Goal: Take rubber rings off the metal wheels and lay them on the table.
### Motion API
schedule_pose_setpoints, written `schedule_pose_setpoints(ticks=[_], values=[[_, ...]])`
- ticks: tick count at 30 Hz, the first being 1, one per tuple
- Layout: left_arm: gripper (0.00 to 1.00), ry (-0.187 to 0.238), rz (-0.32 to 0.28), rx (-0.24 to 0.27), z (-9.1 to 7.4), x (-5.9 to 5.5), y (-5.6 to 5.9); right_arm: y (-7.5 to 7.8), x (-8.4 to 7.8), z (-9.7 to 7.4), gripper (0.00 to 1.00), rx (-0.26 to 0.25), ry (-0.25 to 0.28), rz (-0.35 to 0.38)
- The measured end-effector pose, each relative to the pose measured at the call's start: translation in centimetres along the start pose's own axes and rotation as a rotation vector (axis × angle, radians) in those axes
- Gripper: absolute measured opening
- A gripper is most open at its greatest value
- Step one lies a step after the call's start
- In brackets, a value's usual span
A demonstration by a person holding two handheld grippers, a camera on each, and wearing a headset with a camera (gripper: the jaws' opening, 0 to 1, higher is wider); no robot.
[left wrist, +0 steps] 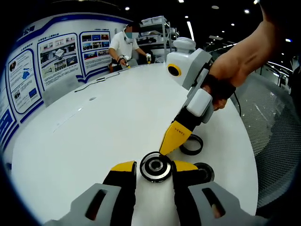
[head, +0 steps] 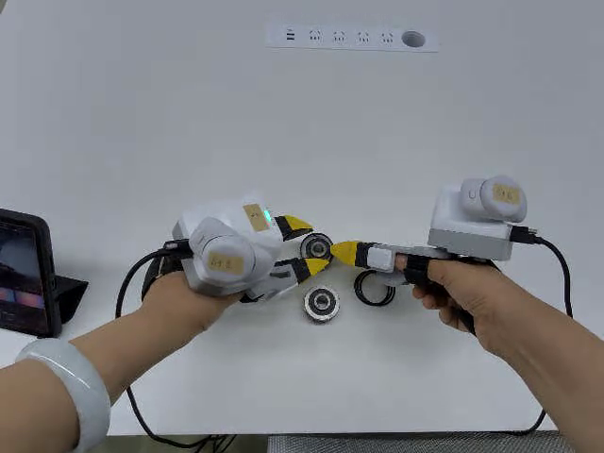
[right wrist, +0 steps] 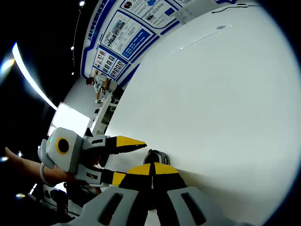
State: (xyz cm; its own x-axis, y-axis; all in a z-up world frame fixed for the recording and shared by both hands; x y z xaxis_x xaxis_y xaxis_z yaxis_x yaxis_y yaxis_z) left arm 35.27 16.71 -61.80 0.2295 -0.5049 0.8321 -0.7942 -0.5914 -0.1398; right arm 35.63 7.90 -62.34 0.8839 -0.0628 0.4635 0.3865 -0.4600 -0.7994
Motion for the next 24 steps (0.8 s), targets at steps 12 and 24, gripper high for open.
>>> schedule_pose_setpoints(ticks=[12, 24], values=[[0.43, -0.016, -0.029, 0.017, -0.7, -1.0, -0.1, -0.6, 0.0, -0.2, 0.02, 0.020, 0.004, -0.003], [0.45, -0.021, -0.053, 0.028, -1.5, -1.8, 0.0, -2.3, -0.5, -1.2, 0.02, 0.054, 0.033, -0.004]])
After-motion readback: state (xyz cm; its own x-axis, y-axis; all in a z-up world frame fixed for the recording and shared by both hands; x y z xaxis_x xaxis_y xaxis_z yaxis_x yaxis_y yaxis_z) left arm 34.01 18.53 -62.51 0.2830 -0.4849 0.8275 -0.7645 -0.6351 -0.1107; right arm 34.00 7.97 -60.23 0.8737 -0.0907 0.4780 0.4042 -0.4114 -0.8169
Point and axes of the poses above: the centre of the closed fingertips' face, and the gripper's own axes: z roughly forward along the fingers, y roughly to its right, x roughly out of its top, the point moved 5 cm from there along -z, roughly backward along the fingers, and after that the axes turned 9 degrees about x, right-handed, at the moved point
